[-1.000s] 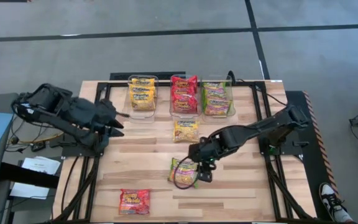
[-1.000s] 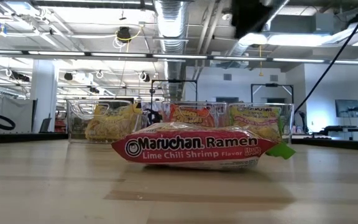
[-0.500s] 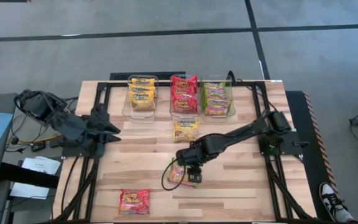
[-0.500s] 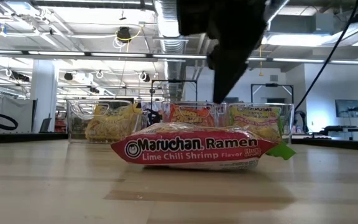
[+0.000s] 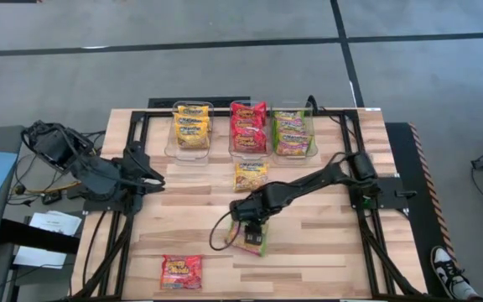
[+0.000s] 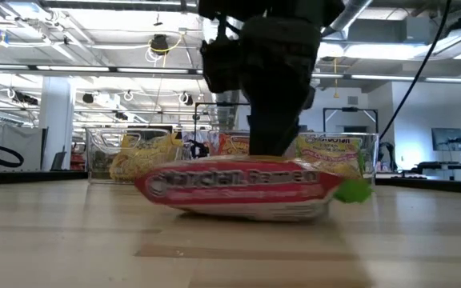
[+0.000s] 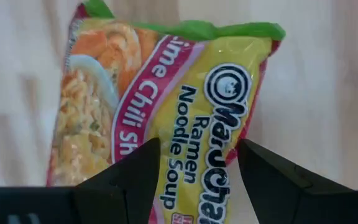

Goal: Sort Maruchan noodles
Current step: Put the green noodle pack into the right transparent bin

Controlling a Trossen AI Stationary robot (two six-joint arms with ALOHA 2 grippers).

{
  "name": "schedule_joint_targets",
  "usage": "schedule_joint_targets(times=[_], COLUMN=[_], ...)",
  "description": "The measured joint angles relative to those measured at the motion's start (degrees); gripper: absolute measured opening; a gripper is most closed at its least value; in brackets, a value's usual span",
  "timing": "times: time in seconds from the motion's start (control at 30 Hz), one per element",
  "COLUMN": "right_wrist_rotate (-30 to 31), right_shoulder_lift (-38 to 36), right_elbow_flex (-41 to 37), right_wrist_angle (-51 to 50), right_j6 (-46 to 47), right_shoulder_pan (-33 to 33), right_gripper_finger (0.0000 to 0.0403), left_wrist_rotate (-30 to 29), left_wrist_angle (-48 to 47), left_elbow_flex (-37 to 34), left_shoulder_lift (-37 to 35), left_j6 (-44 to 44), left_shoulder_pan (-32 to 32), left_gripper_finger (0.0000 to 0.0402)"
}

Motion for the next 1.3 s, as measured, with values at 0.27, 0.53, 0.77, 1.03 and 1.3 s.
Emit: schedule_joint_targets(times=[0.27,0.53,0.77,1.03,1.3], right_wrist_rotate=[-3.93,-6.5,-6.96,-2.81,5.72], right_shoulder_lift=[1.4,1.4,1.55,1.75,1.73], right_elbow_flex=[0.09,0.07,1.18,7.85,17.32], right_wrist_angle=[-1.22,-1.1,-2.85,-14.41,-29.48], right_j6=[2.11,3.7,4.82,4.23,1.4], right_shoulder_pan=[0.01,-0.01,-0.03,0.12,0.71], right_gripper_finger=[0.0221,0.0088,0.0012,0.0005,0.0003], left_wrist_rotate=[-0.79,-0.95,-0.92,-0.9,-0.89], left_wrist_angle=[-1.3,-1.32,-1.73,-4.0,-3.97], left_elbow_flex=[0.0,0.0,0.0,0.0,0.0], left_shoulder_lift=[-0.02,-0.04,-0.04,-0.04,-0.04], left_j6=[-0.02,0.34,0.92,0.04,0.99], left_shoulder_pan=[0.0,0.0,0.0,0.02,0.02], left_gripper_finger=[0.0137,0.0137,0.0137,0.0137,0.0137])
